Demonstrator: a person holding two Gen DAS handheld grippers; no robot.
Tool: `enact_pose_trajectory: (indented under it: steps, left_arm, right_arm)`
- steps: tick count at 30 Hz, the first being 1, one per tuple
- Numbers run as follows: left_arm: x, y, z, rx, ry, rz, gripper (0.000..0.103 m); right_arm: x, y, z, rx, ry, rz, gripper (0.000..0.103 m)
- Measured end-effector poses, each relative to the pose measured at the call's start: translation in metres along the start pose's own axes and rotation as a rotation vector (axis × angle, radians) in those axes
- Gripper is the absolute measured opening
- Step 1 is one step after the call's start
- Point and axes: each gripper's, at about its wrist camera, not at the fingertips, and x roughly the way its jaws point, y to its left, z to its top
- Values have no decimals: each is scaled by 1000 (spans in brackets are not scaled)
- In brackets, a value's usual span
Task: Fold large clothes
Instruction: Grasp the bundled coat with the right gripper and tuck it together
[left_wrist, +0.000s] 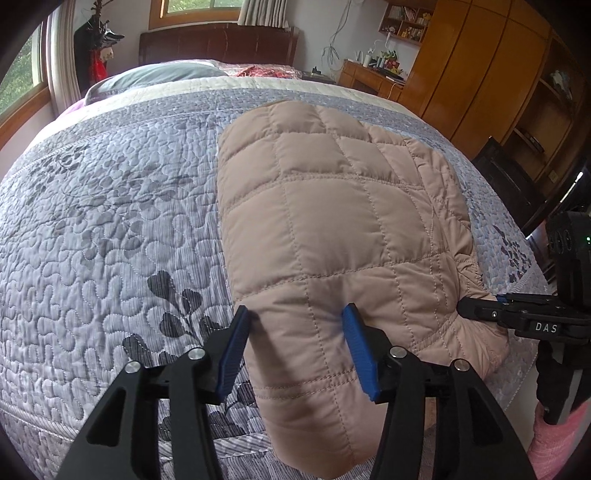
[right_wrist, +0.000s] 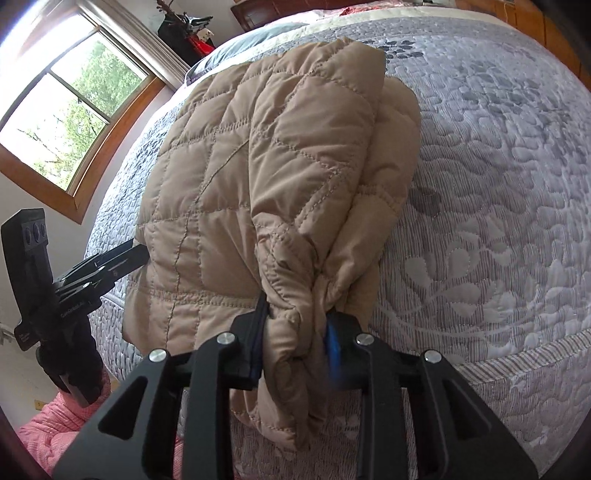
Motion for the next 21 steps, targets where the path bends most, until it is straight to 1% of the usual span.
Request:
enact_pose_trajectory:
  steps: [7,9,10,12,13,15,17,18,19,21]
  left_arm:
    - [9,3,-1,-10,-6,1,60]
    - [7,3,-2,-6,-14,0,60]
    - [6,4,-2,-6,-18,-4,60]
    - [2,7,-2,-11,-18,-20,60]
    - [-1,9,-1,-18,-14,-34,60]
    - [-11,14,3,-28,-22,-48,59]
    - [-25,19,8,-28,-66,-29,58]
    - [-30,20,12,-28,-82,-25,58]
    - [-34,22,16,-29,-97,-25,58]
    - [-38,24,23,-38,-109,-21,58]
  right_arm:
    - [1,2,-5,1,-17,-10,29]
    - [-2,6,-9,-20,-35,-27,34]
    - [-6,8,-12,-25,-46,-43,43]
    - [-17,14,-20,-36,-76,-100,57]
    - [-26,16,-23,-45,-101,-129,57]
    - [-44,20,-28,-60,-137,-142,57]
    - [-62,26,-27,-74,-178,-162,57]
    - [-70,30,-22,-83,-195,-169,58]
    - [-74,34,-16,-89,-205,-167,62]
    - [-77,35,2,-93,-202,-143,67]
